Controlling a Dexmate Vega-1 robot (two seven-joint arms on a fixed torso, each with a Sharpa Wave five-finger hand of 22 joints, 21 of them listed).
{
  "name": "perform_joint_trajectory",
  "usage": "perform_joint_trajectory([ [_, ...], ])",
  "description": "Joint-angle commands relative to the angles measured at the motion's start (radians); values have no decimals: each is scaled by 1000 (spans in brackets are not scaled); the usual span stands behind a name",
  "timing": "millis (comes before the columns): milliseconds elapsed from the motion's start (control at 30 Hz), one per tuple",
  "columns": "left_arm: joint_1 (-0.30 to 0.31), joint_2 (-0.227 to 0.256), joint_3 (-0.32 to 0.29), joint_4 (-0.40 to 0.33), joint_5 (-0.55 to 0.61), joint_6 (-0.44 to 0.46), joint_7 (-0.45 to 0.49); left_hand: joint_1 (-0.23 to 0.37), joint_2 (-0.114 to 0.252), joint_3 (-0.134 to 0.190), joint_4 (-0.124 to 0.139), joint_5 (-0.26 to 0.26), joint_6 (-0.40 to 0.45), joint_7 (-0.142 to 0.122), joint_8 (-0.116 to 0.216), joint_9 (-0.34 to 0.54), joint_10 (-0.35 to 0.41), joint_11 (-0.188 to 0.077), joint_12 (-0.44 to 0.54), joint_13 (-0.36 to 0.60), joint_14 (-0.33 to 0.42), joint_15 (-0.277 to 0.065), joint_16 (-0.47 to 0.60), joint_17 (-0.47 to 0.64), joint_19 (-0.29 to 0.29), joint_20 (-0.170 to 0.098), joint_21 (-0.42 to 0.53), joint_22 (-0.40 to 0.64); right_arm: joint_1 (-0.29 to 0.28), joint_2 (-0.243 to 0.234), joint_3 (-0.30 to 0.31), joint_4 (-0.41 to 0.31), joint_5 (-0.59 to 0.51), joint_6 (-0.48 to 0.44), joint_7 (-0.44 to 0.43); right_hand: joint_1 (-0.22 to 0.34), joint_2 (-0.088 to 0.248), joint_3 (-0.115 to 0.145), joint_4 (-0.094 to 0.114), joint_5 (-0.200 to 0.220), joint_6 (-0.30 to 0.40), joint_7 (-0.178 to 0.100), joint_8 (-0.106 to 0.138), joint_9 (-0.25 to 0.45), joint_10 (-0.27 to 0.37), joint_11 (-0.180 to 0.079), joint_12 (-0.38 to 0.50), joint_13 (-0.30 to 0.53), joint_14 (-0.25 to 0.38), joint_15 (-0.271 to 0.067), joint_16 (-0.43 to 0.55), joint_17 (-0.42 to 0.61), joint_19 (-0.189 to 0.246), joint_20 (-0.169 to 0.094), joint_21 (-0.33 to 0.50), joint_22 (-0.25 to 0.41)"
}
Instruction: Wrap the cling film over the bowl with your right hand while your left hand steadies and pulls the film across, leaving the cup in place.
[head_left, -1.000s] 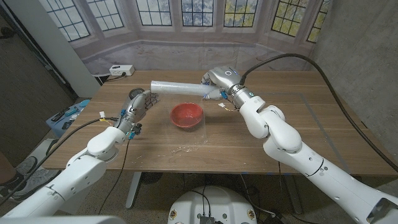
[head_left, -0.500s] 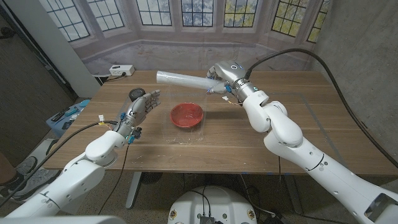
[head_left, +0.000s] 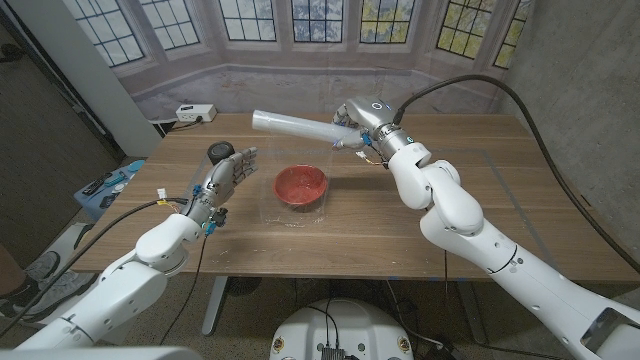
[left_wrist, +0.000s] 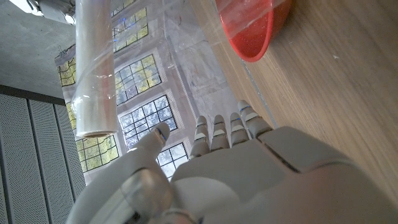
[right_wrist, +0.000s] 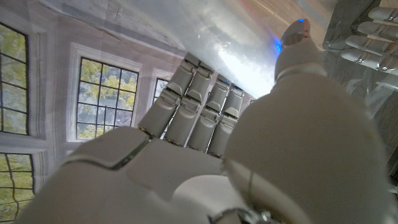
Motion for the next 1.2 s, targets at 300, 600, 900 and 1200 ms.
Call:
perform_joint_trajectory([
  [300, 94, 19, -35, -6, 1, -56, -58, 31, -38, -5, -55, 6, 2, -6, 2, 0, 8, -12, 2, 2, 7, -11, 2, 1, 13, -6, -2, 0, 40, 61, -33, -12, -34, -111, 59, 210, 224, -3, 2, -7, 29, -29, -4, 5, -8, -2, -6, 4, -6, -62, 6, 6, -3, -70, 9, 2],
  [600, 138, 9, -53, 4, 24, -93, -60, 70, -94, -28, -139, 5, 4, -29, 4, -3, 17, -35, 1, -1, 25, -31, 3, 1, 49, -13, 5, -1, 58, 87, -41, 4, -11, -143, 56, 210, 227, -6, 3, -10, 29, -27, -5, 6, -11, -5, -8, 5, -8, -62, 6, 8, -1, -70, 11, 2],
  [900, 114, -12, -37, 28, 41, -95, -51, 124, -118, -48, -205, 5, 16, -19, 7, -3, 57, -35, 11, -1, 97, -39, 16, 3, 144, 4, 29, 3, 74, 94, -47, 9, 21, -164, 45, 211, 229, -9, 3, -11, 31, -27, -6, 6, -11, -4, -10, 5, -8, -63, 7, 11, 3, -68, 14, 2],
  [1200, 97, -15, -29, 35, 33, -54, -31, 248, -127, -39, -233, 10, 50, -4, 18, -3, 110, -37, 23, 1, 182, -49, 25, 4, 221, 10, 44, 7, 85, 90, -51, 2, 59, -174, 29, 213, 230, -12, 2, -12, 31, -22, -8, 7, -9, -2, -11, 5, -8, -63, 8, 13, 5, -69, 16, 1],
])
